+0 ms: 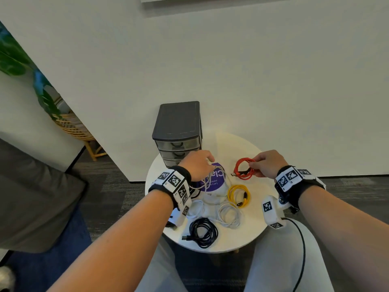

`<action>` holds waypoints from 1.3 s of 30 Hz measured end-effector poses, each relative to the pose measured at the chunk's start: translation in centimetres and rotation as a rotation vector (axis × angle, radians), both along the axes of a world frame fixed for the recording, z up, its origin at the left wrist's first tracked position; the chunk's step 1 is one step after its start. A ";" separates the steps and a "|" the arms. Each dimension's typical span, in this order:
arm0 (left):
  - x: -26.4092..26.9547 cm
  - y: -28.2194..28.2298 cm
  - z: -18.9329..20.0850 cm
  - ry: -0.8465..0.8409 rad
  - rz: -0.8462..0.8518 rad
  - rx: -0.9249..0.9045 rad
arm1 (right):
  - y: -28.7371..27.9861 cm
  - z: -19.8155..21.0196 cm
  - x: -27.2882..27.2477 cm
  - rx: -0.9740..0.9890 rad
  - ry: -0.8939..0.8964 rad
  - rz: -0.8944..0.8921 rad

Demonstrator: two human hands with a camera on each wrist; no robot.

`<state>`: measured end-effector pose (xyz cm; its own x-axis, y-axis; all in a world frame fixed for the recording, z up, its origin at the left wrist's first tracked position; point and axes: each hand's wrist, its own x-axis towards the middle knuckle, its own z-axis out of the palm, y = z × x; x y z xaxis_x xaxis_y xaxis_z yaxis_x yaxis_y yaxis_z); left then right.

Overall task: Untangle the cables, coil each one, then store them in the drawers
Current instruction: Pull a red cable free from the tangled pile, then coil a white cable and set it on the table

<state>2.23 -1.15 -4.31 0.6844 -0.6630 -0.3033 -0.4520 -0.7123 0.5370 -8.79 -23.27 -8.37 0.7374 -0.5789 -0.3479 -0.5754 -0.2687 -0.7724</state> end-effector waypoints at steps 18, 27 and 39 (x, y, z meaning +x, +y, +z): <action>-0.1 -2.1 2.4 -0.078 -0.015 0.063 | 1.7 2.3 0.8 -0.334 -0.168 0.331; -0.1 0.0 11.3 0.126 0.026 -0.434 | 4.9 9.1 2.6 0.121 -0.450 0.423; -0.1 1.6 14.6 0.471 0.101 -0.745 | 5.2 20.1 0.7 0.303 -0.606 0.307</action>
<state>2.18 0.43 10.30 0.6633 -0.7439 -0.0815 -0.0216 -0.1278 0.9916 -8.05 -18.11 11.78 0.9639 -0.2596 0.0595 0.0418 -0.0730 -0.9965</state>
